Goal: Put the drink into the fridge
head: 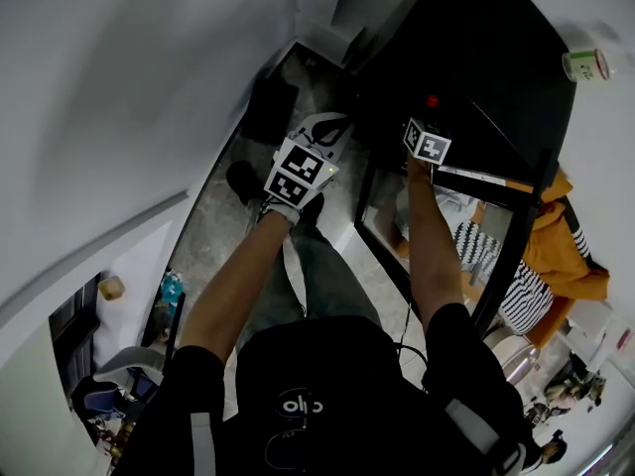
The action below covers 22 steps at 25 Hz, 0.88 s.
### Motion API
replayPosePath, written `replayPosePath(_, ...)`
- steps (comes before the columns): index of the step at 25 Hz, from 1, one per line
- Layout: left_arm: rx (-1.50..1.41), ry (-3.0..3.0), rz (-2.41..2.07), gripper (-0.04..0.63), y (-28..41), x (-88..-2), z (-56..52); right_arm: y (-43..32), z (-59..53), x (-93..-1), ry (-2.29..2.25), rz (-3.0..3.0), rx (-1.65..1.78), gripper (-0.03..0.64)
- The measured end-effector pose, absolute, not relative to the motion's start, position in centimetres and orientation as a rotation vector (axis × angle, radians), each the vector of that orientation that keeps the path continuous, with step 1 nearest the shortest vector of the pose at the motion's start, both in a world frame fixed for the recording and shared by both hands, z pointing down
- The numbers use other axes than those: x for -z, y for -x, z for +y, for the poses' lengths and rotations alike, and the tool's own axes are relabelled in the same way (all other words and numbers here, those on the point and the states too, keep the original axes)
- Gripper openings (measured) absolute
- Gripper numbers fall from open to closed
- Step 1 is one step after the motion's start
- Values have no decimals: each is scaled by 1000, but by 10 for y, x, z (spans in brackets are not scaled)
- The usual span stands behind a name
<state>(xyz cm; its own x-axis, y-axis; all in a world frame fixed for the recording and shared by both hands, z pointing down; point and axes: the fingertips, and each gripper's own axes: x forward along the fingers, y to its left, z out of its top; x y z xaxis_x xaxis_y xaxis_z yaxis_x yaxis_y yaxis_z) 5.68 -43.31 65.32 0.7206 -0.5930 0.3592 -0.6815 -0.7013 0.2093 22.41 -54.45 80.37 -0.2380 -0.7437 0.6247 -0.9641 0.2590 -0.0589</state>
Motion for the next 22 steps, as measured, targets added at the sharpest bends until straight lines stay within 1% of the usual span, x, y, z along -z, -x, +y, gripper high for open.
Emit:
replayPosePath(8,-379,-2583,-1006,6,-48,-655,-430,-227,-532,-813,-1552,-2016,-633,314)
replayPosePath(22,-386,-2578,-1007,6,-43,-648,-414,-230,-491,-793,-1566,-2009,-604,314)
